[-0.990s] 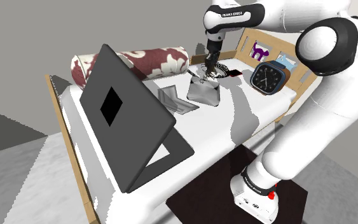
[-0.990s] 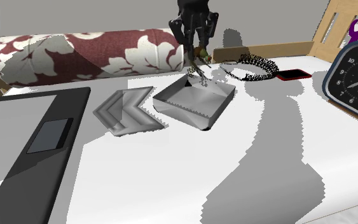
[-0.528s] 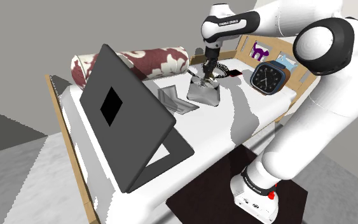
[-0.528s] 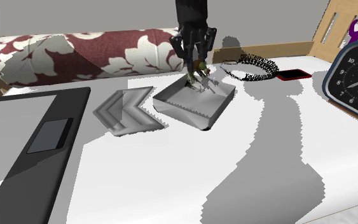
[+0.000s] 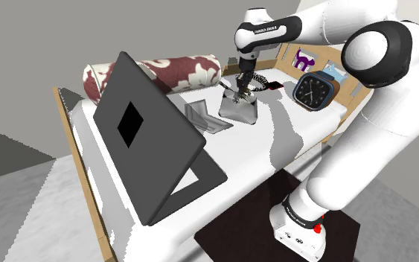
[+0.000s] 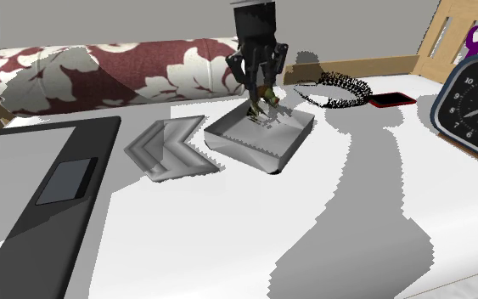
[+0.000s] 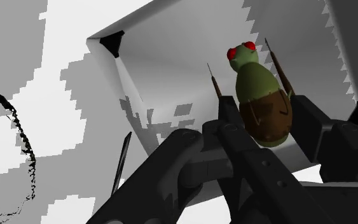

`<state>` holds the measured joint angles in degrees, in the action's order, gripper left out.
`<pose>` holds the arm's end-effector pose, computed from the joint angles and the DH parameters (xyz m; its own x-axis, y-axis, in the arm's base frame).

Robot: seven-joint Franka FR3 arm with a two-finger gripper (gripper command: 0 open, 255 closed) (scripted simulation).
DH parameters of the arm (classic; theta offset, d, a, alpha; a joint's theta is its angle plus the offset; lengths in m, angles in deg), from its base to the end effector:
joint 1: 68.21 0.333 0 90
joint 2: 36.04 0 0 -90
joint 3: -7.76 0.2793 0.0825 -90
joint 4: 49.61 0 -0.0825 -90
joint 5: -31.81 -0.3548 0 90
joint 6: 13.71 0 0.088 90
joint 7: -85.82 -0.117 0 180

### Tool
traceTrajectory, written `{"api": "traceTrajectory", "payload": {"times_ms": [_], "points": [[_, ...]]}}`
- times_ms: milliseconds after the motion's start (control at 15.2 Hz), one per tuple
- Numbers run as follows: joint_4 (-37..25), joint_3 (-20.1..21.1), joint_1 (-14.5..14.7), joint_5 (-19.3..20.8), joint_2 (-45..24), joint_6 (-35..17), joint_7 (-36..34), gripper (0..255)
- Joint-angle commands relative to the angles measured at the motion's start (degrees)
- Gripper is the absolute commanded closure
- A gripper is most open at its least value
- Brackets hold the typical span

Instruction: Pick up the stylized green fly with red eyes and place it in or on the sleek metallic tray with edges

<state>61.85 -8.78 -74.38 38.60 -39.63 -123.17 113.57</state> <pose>0.4881 -0.2129 0.4081 0.9814 0.1260 -0.1446 0.1365 -0.9885 0.0651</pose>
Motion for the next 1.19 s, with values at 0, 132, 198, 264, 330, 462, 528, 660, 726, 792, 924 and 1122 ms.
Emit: {"api": "traceTrajectory", "payload": {"times_ms": [0, 132, 198, 264, 330, 462, 528, 660, 726, 792, 924, 1122], "points": [[0.0, 0.0, 0.0, 0.0, 0.0, 0.0, 0.0, 0], [0.0, 0.0, 0.0, 0.0, 0.0, 0.0, 0.0, 0], [0.0, 0.0, 0.0, 0.0, 0.0, 0.0, 0.0, 0], [0.0, 0.0, 0.0, 0.0, 0.0, 0.0, 0.0, 0], [0.0, 0.0, 0.0, 0.0, 0.0, 0.0, 0.0, 0], [-3.3, 0.2, 0.2, 0.0, 0.5, 3.8, 0.0, 0], [-5.1, 0.3, 0.3, -0.1, 0.6, 5.7, 0.0, 0], [-6.6, 0.4, 0.4, -0.1, 0.6, 7.2, 0.1, 0], [-6.6, 0.4, 0.4, -0.1, 0.6, 7.2, 0.1, 0], [-6.6, 0.4, 0.4, -0.1, 0.6, 7.2, 0.1, 0], [-6.6, 0.4, 0.4, -0.1, 0.6, 7.2, 0.1, 0], [-6.6, 0.4, 0.4, -0.1, 0.6, 7.2, 0.1, 0]]}}
